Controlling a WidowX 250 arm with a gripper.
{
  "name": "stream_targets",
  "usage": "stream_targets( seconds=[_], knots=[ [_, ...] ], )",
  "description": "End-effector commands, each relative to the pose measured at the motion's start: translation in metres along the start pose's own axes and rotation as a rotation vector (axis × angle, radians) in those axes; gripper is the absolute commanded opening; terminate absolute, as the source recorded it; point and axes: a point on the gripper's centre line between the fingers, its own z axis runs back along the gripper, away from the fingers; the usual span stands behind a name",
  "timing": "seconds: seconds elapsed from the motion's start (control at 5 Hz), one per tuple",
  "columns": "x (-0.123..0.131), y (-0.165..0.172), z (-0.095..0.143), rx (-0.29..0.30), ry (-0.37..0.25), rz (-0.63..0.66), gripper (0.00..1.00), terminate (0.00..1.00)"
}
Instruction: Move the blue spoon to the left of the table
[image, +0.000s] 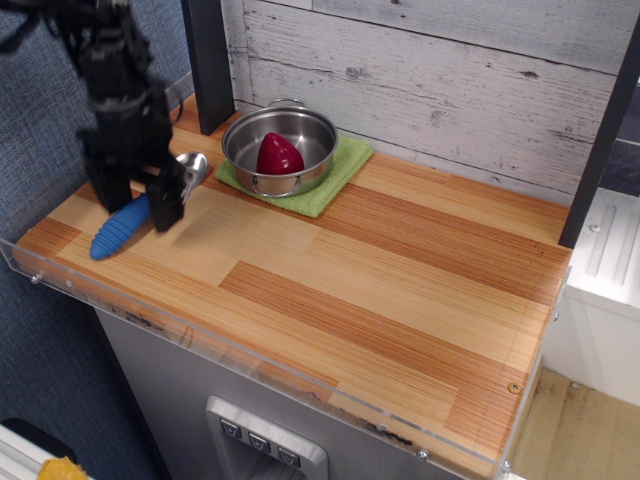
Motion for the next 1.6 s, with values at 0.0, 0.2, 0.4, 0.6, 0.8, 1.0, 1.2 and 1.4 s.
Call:
stream_targets(
  seconds=[0.0,0.2,0.4,0.6,0.8,1.0,1.2,1.4],
  knots=[
    [0.001,-0.026,0.084,0.105,-0.171,0.022,1.0,0.0],
    [0.012,-0.066,0.105,0.09,-0.175,-0.002,1.0,0.0],
    [0.021,-0.112,0.103,0.025,-0.158,-0.027,1.0,0.0],
    [0.023,-0.147,0.103,-0.034,-0.166,-0.081,1.0,0.0],
    [0.024,-0.166,0.101,-0.062,-0.161,-0.123,1.0,0.0],
    [0.022,-0.17,0.096,-0.059,-0.138,-0.139,1.0,0.0],
    [0.022,-0.17,0.096,-0.059,-0.138,-0.139,1.0,0.0],
    [0.022,-0.17,0.096,-0.059,-0.138,-0.139,1.0,0.0]
  ],
)
